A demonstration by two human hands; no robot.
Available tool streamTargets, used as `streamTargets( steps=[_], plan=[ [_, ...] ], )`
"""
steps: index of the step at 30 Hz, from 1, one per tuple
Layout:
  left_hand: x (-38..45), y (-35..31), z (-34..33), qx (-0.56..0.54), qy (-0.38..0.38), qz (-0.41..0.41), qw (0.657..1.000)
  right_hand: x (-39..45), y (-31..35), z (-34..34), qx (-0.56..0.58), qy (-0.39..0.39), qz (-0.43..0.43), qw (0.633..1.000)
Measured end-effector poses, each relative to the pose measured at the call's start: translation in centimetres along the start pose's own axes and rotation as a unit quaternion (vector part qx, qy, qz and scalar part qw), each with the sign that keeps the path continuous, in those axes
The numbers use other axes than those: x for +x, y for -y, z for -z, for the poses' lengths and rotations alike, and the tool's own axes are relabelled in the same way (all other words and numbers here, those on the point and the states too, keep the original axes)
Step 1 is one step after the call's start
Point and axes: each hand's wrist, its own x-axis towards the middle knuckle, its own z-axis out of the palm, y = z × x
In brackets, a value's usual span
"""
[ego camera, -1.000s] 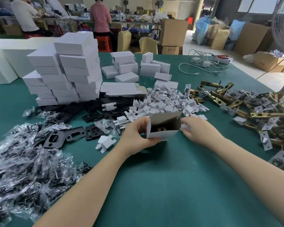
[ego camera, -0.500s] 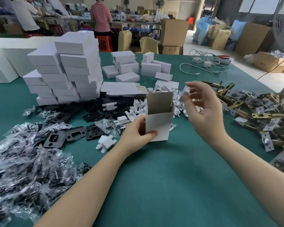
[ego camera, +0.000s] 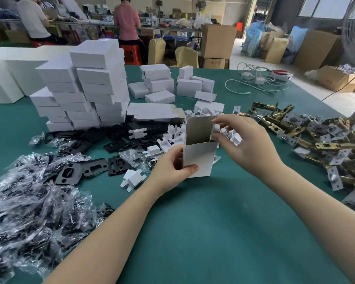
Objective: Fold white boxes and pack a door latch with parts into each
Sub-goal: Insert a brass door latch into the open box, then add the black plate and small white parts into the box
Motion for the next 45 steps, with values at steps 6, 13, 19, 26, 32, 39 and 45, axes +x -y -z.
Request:
streamTargets(
  steps=[6, 13, 19, 26, 32, 39, 45],
  plan=[
    [-0.1, -0.2, 0.0, -0.011, -0.003, -0.001, 1.0, 0.5, 0.8, 0.6, -0.049, 0.057, 0.057, 0.996],
    [-0.2, -0.2, 0.1, -0.026, -0.017, -0.015, 0.999, 0.6, 0.5, 1.0, 0.025, 0.078, 0.01, 0.997],
    [0.1, -0.1, 0.4, -0.028, 0.0, -0.01, 1.0, 0.2, 0.3, 1.0, 0.061, 0.014, -0.039, 0.997],
    [0.0, -0.4, 0.3, -0.04, 0.004, -0.011, 0.999, 0.6, 0.8, 1.8, -0.048, 0.087, 0.041, 0.994],
    [-0.1, -0.3, 0.4, -0.037, -0.013, -0.004, 0.999, 1.5, 1.4, 2.5, -0.173, 0.123, 0.078, 0.974],
    [-0.1, -0.2, 0.2, -0.042, -0.018, -0.006, 0.999, 0.3, 0.8, 0.1, -0.12, 0.082, -0.028, 0.989],
    [-0.5, -1.2, -0.6, -0.056, -0.089, -0.08, 0.991, -3.4, 0.4, -5.3, 0.18, 0.07, -0.278, 0.941]
  ],
)
